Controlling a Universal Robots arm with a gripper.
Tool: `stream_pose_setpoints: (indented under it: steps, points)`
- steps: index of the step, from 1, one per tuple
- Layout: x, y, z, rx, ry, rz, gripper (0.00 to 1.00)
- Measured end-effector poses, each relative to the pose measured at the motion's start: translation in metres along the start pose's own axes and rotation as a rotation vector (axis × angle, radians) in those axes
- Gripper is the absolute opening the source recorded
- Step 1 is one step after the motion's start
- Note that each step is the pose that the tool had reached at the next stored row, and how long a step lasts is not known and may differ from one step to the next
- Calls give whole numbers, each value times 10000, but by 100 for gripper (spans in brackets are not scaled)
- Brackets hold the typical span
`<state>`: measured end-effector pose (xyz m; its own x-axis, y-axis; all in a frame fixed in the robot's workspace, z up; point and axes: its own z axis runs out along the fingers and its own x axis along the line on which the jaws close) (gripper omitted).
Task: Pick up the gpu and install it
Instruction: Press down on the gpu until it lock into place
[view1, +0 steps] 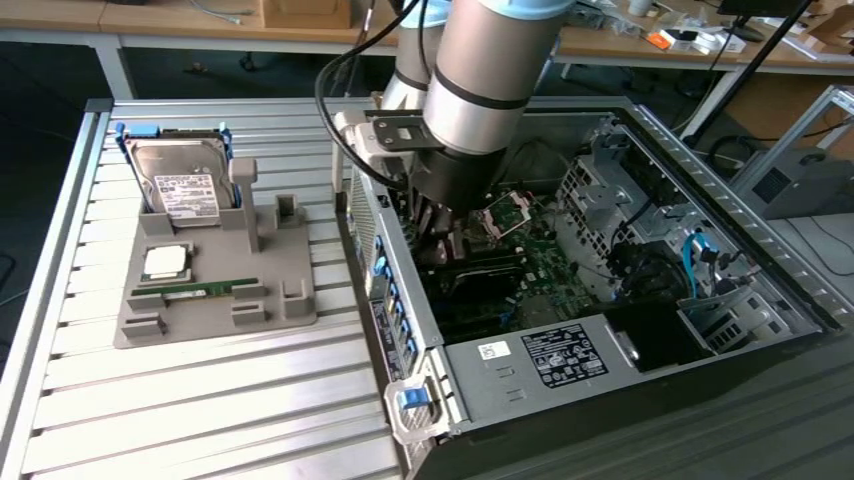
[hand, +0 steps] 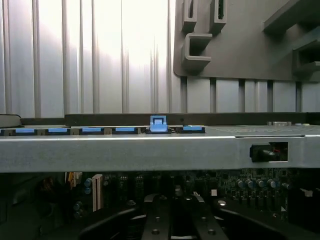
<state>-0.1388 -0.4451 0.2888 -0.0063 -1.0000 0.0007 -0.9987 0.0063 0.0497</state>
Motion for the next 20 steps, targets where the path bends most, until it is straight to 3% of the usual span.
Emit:
stream_pose_setpoints:
  steps: [11, 20]
  points:
    - [1, 141, 7, 28, 0, -1, 11]
    - [2, 196, 10, 29, 1, -1, 11]
